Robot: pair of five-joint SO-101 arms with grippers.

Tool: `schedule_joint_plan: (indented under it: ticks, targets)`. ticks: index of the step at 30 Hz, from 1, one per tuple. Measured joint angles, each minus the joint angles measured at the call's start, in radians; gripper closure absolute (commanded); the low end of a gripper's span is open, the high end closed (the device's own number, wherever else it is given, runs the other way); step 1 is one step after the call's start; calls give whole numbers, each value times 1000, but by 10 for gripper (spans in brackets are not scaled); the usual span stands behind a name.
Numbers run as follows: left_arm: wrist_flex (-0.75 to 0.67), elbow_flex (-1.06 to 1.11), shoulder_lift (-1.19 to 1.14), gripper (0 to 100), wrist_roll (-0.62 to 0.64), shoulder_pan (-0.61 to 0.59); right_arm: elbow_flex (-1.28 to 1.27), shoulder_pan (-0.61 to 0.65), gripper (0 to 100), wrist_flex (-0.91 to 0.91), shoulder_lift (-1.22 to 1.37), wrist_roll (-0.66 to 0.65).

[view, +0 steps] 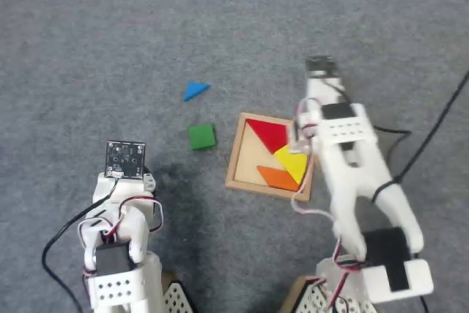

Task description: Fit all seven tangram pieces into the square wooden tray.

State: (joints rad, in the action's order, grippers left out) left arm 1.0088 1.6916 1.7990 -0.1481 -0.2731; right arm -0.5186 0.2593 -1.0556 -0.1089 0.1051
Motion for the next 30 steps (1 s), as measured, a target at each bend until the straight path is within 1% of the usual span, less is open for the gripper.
schedule_joint_plan:
  ticks: [4,7,9,12,16,20,25,27,30]
  targets:
    - [0,0,0,985,0,0,0,95,898,0,-6,-3]
    - [0,0,0,985,0,0,-2,163,898,0,-6,-35]
    - [0,0,0,985,0,0,0,187,898,6,-6,-49]
    - [0,0,0,985,0,0,12,190,898,21,-6,-46]
    - [0,0,0,985,0,0,72,169,897,28,35,77]
    - [0,0,0,985,0,0,178,123,894,23,181,233]
    - [0,0,0,985,0,0,348,138,891,-103,359,482]
    - [0,0,0,985,0,0,410,164,864,-158,396,554]
    - [0,0,0,985,0,0,459,198,807,-180,408,589]
